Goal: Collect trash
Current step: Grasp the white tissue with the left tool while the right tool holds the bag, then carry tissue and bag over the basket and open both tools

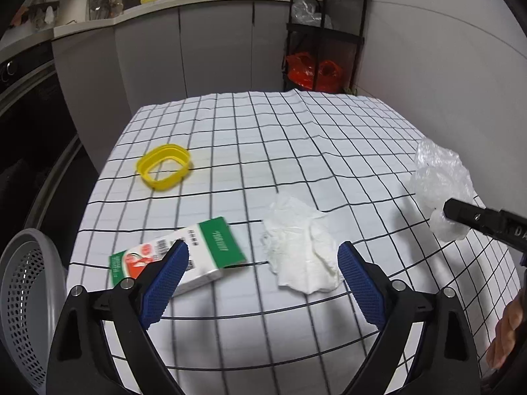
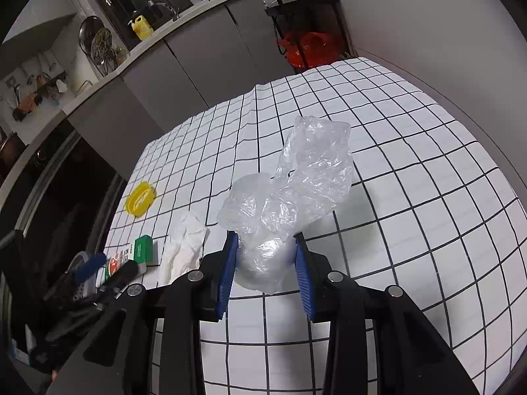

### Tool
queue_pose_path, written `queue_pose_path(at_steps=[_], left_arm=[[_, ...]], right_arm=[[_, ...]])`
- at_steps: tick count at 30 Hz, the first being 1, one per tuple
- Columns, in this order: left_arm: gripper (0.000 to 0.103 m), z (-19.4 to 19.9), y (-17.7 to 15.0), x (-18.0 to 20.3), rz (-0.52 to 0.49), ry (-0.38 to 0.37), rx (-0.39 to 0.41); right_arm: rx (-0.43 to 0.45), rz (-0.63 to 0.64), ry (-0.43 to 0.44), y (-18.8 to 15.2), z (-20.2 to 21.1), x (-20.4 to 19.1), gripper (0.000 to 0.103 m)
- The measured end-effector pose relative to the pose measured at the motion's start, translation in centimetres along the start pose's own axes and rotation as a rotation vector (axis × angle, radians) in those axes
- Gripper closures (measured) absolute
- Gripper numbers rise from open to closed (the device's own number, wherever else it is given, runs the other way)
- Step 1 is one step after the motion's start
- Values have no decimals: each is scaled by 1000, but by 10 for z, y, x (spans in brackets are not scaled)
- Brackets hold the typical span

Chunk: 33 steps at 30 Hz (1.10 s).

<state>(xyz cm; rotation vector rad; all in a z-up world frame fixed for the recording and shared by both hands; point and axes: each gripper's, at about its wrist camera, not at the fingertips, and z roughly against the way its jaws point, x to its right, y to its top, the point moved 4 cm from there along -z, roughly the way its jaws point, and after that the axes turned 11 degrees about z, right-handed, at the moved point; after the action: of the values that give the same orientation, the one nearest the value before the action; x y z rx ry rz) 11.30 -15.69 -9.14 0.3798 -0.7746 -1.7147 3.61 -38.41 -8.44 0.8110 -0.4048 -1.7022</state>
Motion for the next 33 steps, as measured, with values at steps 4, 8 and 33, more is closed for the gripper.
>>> queue_pose_path(at_steps=[4,8,33], left_arm=[[12,-17,-6,11,-16,17,-21],[12,-42,-15,22,-28,35,-79],[88,10,4,15,-51,-22,13]], right_arm=[[16,-13,21,4,6,5,70],[31,-18,41,9,10,7,70],[16,89,41,8,2,-26,70]])
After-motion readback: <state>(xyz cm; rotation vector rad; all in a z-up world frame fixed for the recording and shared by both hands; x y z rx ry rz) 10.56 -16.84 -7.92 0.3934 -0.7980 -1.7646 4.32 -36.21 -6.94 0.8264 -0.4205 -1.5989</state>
